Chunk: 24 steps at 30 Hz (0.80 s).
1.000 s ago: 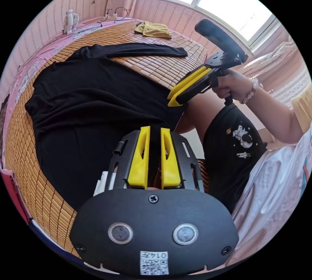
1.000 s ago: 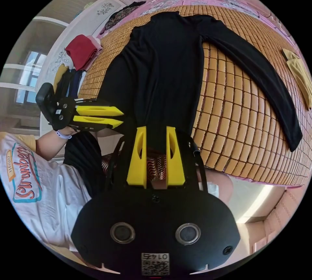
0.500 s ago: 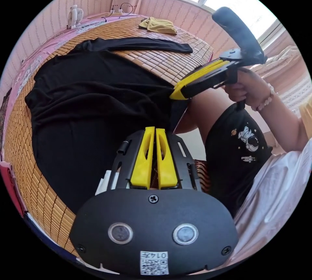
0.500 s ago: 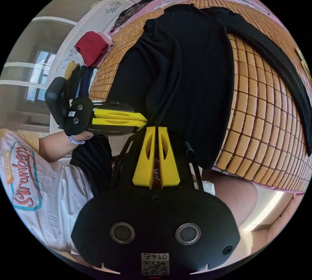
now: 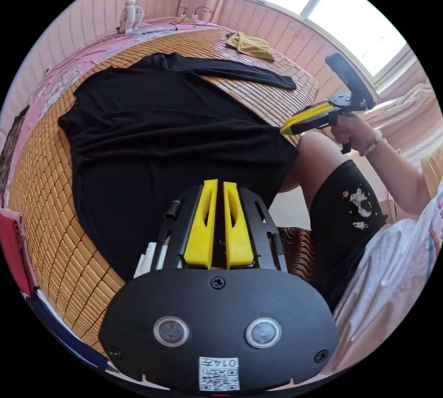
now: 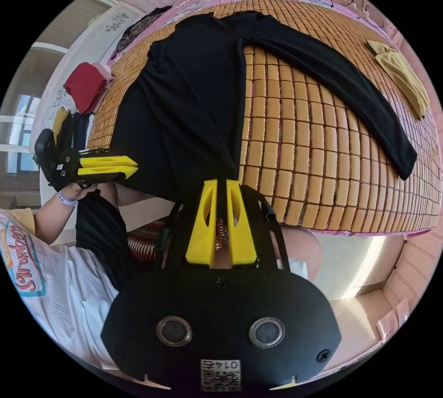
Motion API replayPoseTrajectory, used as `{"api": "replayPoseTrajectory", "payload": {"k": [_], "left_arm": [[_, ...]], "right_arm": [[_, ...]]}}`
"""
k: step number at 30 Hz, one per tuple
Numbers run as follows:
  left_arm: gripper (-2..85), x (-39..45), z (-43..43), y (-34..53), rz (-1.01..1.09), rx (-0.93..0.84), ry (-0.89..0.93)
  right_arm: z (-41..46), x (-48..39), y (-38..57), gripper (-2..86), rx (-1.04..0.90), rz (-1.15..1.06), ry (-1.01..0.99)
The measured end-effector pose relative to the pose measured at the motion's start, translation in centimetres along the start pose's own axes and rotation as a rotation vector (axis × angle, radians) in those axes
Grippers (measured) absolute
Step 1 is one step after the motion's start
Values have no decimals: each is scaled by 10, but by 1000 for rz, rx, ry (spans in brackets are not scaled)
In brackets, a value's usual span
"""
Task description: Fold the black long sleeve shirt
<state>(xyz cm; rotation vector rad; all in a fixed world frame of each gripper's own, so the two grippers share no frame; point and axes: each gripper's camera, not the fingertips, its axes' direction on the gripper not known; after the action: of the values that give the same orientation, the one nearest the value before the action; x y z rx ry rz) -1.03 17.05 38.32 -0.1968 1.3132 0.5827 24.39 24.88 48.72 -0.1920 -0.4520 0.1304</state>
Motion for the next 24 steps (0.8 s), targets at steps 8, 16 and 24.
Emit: {"api": "replayPoseTrajectory", "payload": {"k": [8, 16, 24], "left_arm": [[51, -120, -20, -37, -139, 52, -316], [54, -155, 22, -54, -124, -29, -289], [-7, -165, -6, -22, -205, 124, -254]], "right_arm": [[-15, -55, -146, 53, 189, -335, -131], [50, -119, -332, 86, 130, -418, -70], [65, -151, -369, 20, 94, -526, -18]]}}
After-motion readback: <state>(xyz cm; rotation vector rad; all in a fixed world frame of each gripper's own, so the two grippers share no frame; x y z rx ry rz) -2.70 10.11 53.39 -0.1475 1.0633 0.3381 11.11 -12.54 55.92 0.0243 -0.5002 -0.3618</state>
